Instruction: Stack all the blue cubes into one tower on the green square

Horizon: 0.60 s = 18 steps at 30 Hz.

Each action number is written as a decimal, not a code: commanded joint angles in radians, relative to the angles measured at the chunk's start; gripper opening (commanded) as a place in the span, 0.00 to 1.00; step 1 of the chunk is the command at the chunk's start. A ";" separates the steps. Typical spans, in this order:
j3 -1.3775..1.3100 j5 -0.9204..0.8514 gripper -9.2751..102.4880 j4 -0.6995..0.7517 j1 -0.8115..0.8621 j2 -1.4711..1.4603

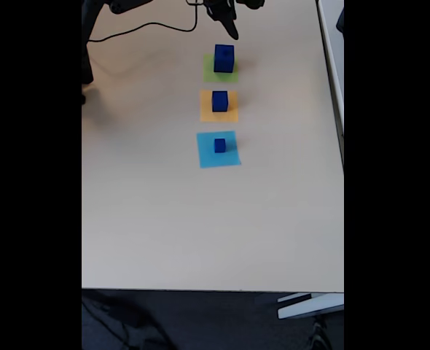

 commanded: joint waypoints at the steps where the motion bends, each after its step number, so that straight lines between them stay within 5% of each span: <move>1: -0.021 -0.025 0.31 0.006 0.006 -0.011; 18: -0.161 -0.044 0.30 0.063 -0.023 -0.170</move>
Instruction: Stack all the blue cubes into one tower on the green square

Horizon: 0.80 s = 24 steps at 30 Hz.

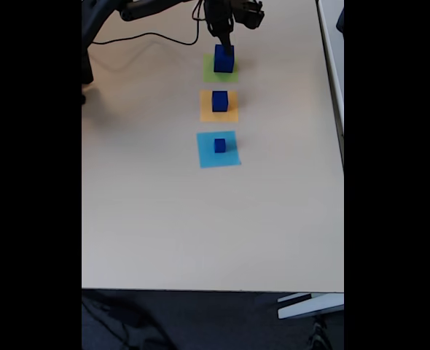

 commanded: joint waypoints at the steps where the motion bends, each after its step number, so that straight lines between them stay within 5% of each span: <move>1: -0.077 0.006 0.30 0.014 -0.012 0.002; 24: -0.080 -0.003 0.28 0.006 0.009 -0.043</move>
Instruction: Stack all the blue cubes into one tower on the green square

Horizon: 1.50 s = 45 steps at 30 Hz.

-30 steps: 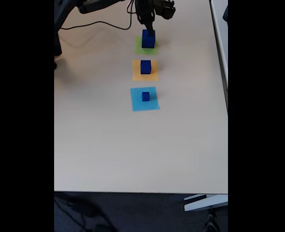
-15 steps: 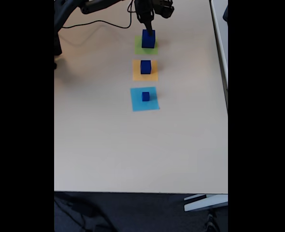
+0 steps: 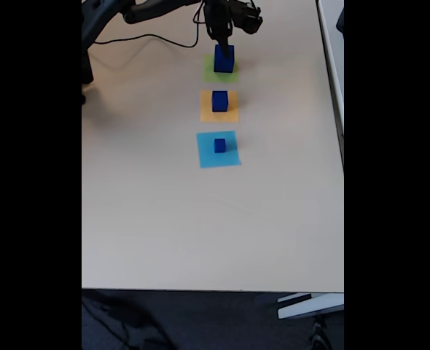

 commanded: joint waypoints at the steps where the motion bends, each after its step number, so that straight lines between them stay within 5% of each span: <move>1: -0.052 -0.008 0.28 -0.012 0.009 0.012; 45: 0.012 -0.057 0.27 -0.028 0.035 0.071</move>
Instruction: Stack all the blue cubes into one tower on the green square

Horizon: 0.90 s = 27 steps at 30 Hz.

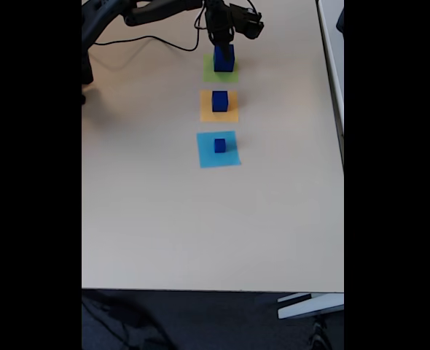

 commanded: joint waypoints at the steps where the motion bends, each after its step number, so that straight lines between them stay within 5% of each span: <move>1: 0.000 -0.008 0.27 -0.009 0.009 0.091; 27: 0.046 -0.043 0.26 -0.008 0.029 0.140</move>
